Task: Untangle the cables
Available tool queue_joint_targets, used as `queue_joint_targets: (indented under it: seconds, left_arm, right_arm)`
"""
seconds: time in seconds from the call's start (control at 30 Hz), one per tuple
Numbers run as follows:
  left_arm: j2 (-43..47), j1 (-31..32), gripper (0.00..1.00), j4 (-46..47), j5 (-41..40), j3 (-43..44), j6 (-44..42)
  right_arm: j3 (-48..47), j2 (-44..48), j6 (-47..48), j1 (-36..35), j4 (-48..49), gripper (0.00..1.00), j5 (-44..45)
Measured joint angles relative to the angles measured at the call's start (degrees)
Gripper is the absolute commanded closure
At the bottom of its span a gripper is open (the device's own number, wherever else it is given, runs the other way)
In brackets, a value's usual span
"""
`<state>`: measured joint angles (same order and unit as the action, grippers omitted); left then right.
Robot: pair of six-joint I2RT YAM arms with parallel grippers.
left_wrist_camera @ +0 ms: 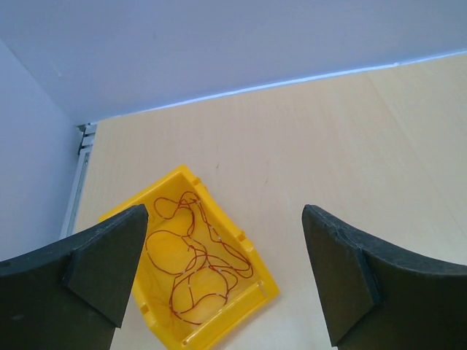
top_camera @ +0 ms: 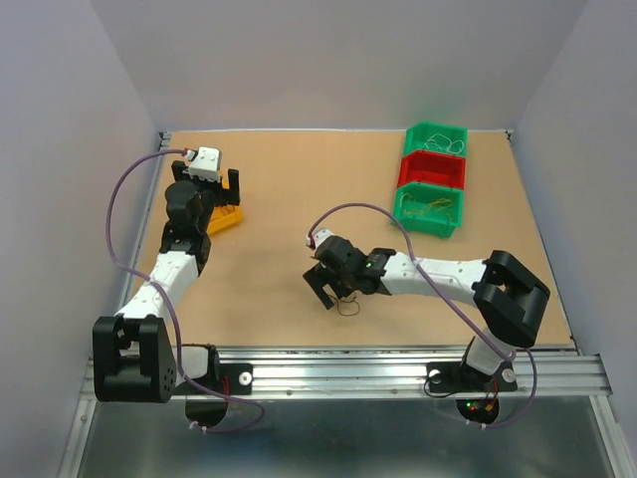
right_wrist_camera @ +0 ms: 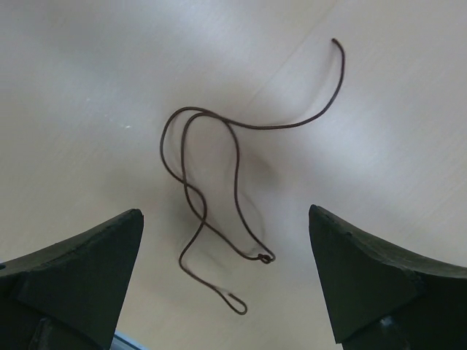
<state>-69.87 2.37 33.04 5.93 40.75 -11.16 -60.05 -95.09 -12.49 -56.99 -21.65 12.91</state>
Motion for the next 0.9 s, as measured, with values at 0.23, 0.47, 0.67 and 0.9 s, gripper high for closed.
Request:
queue_joint_targets:
  seconds: [0.23,0.47,0.67,0.9]
  left_arm:
    - [0.02,2.43,0.01,0.59,-0.2,-0.57,-0.81]
    - [-0.02,2.51,0.01,0.61,-0.59,-0.57,-1.11]
    - [-0.04,2.82,0.01,0.61,-0.76,-0.57,-1.42]
    - [-0.15,2.95,0.01,0.61,-0.83,-0.57,-1.64]
  right_arm:
    - [0.0,-1.18,-0.37,-2.4,-0.15,0.04,0.39]
    - [-0.35,-5.31,-0.28,-2.34,0.07,0.35,0.48]
    - [-1.49,-6.75,0.5,-2.64,1.16,0.84,-0.55]
    - [-0.24,-5.29,2.73,-2.71,2.82,1.0,1.25]
